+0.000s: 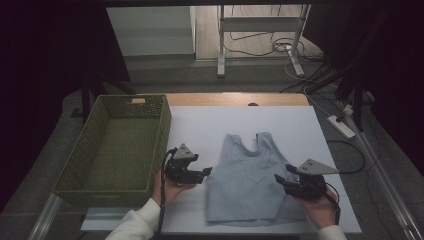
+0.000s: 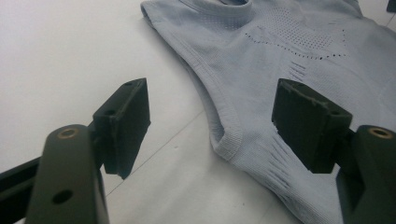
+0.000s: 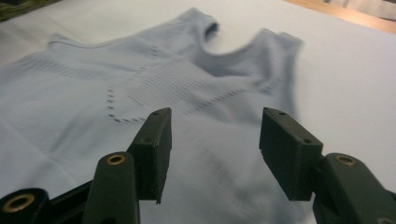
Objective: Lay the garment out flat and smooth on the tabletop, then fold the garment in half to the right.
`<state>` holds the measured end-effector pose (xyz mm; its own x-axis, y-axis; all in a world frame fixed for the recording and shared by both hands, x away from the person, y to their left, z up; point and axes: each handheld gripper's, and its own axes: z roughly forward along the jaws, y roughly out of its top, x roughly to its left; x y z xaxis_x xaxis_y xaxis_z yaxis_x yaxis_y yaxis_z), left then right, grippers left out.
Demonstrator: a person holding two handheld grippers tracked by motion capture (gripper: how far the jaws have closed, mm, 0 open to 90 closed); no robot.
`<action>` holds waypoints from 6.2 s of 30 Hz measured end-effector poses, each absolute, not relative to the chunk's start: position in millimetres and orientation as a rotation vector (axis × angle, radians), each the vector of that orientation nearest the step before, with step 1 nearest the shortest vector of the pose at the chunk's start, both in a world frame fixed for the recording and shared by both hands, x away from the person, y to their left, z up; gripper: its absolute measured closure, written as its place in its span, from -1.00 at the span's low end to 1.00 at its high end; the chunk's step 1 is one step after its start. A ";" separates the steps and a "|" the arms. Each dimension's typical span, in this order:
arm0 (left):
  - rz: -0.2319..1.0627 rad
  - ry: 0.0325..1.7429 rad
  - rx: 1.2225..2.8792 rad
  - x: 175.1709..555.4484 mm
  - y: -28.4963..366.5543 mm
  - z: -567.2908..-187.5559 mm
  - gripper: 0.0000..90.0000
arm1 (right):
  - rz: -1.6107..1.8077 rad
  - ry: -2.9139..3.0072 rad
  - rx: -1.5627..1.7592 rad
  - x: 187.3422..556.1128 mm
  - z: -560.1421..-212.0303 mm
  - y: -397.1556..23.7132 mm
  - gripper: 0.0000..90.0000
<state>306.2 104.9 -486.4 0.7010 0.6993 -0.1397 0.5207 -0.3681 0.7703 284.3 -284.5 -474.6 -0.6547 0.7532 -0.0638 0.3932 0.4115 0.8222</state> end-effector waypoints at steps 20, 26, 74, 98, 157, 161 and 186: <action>0.251 0.949 2.003 304.5 111.2 -483.9 -0.40 | 1.212 2.376 0.741 273.7 -477.1 -219.0 -0.12; 0.251 0.949 2.005 304.6 110.6 -483.9 -0.41 | 1.218 2.426 0.671 269.7 -479.6 -198.7 -0.13; 0.232 0.963 2.000 311.9 110.5 -487.8 -0.43 | 1.196 2.599 0.535 267.0 -491.8 -158.5 -0.14; 0.237 0.964 2.000 312.8 109.4 -487.1 -0.43 | 1.002 2.846 0.240 238.4 -524.8 -88.1 -0.30; 0.218 1.034 2.016 327.1 101.0 -499.7 -0.52 | 1.142 2.736 0.132 199.7 -495.9 -94.4 0.74; 0.204 1.051 2.016 330.9 99.5 -504.0 -0.52 | 1.145 2.740 0.129 199.0 -496.1 -94.1 0.73; 0.220 1.076 2.107 370.5 70.1 -521.1 -0.44 | 1.161 2.746 0.107 195.8 -495.5 -99.4 0.72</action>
<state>370.5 70.1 -521.1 0.6321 0.7554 -0.1727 0.6274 -0.3681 0.6862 195.8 -99.4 -495.5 -0.9850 0.1266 -0.1173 0.0041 0.6964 0.7176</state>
